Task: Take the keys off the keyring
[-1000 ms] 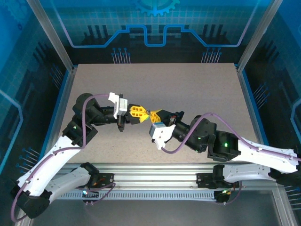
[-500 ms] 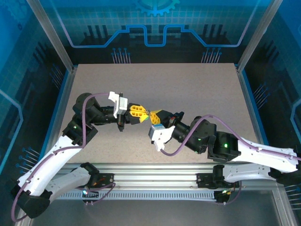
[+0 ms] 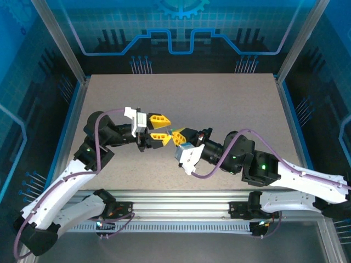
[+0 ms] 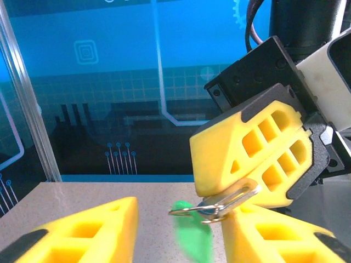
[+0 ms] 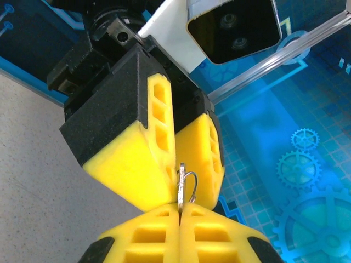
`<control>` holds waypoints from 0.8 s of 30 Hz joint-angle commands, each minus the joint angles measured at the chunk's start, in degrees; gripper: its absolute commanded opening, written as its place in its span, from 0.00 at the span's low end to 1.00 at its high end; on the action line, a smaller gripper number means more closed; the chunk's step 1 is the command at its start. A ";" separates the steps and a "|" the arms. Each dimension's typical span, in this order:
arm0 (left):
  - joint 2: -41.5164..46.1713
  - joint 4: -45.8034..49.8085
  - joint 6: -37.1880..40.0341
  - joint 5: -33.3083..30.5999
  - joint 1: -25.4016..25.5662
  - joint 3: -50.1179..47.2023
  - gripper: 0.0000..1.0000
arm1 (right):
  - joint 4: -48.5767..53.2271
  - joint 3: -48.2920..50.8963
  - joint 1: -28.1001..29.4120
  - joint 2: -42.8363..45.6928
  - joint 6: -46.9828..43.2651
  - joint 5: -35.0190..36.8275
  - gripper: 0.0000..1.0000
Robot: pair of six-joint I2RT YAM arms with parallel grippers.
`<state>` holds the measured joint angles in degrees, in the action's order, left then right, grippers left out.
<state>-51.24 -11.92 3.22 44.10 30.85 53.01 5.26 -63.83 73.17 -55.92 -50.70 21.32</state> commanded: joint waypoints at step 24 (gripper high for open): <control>3.34 -5.12 -0.85 -1.78 -0.79 -4.93 0.63 | 2.10 -1.71 -6.84 -0.12 12.82 -16.05 0.00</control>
<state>-48.62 -14.57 2.92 42.83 30.52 49.21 7.07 -63.86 66.92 -55.72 -40.12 7.84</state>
